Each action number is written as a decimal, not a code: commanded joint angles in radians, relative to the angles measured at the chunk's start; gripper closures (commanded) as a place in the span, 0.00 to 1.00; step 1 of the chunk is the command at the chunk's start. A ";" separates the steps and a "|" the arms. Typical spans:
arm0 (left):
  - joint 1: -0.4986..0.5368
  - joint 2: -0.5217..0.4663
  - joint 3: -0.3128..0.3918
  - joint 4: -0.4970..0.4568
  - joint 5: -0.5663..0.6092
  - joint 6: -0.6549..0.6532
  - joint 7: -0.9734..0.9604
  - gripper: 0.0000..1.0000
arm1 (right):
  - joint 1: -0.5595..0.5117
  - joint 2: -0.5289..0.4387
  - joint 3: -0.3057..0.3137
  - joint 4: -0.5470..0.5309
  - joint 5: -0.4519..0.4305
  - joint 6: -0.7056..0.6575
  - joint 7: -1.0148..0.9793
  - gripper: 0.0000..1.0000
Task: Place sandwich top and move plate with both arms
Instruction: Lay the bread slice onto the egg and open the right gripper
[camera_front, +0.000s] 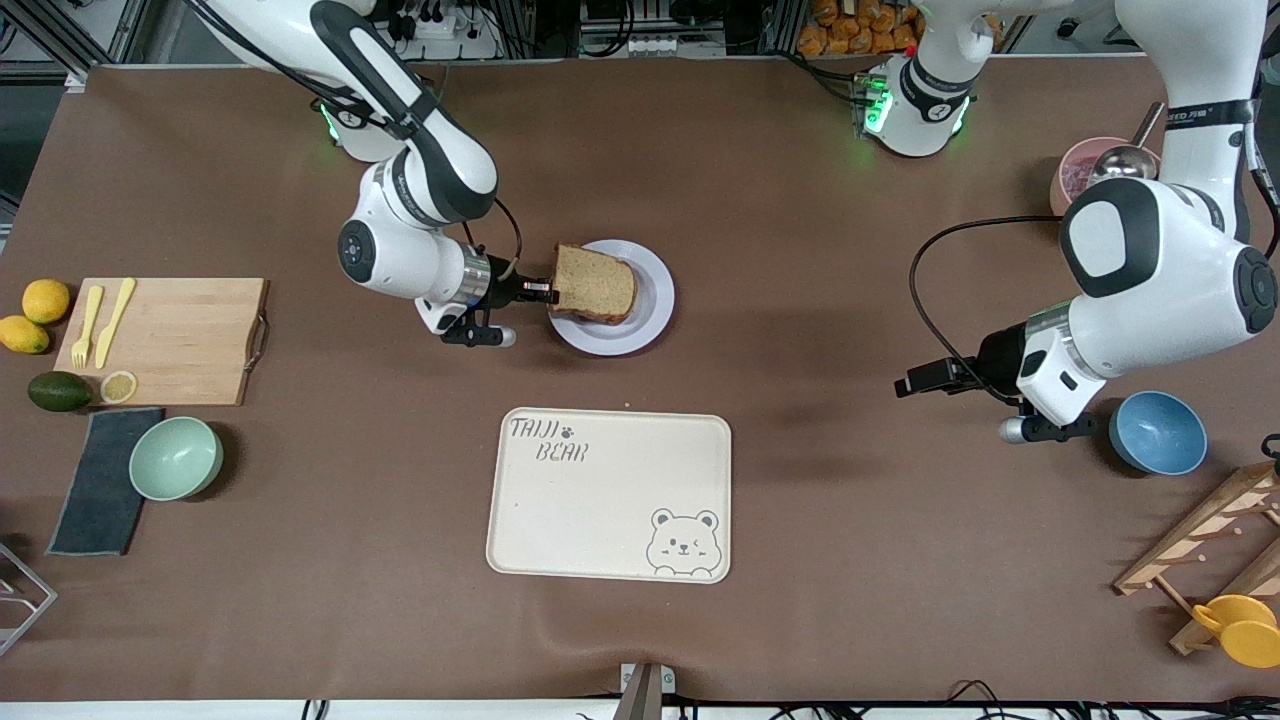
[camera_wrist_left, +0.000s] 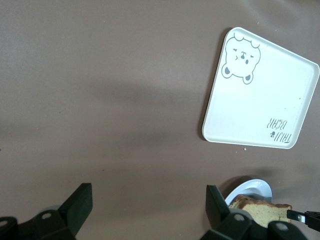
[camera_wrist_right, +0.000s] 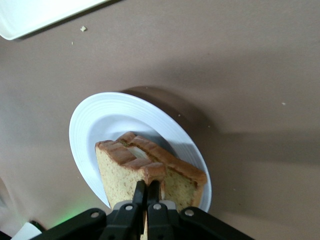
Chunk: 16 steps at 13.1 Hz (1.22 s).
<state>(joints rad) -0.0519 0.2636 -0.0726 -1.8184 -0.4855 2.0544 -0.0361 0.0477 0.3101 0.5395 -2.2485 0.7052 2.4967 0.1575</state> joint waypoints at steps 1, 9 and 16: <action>0.001 -0.017 -0.009 -0.015 -0.015 -0.011 0.012 0.00 | 0.015 0.033 0.031 -0.006 0.019 0.076 0.040 1.00; -0.014 -0.006 -0.036 -0.004 -0.016 0.004 -0.004 0.00 | -0.015 0.027 0.031 -0.014 0.019 0.051 0.076 0.00; -0.020 0.095 -0.108 -0.015 -0.113 0.020 0.070 0.00 | -0.101 -0.049 -0.083 0.075 -0.013 -0.177 0.063 0.00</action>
<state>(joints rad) -0.0657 0.3092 -0.1518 -1.8346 -0.5513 2.0562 -0.0027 -0.0474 0.3007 0.5144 -2.2041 0.7032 2.3945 0.2176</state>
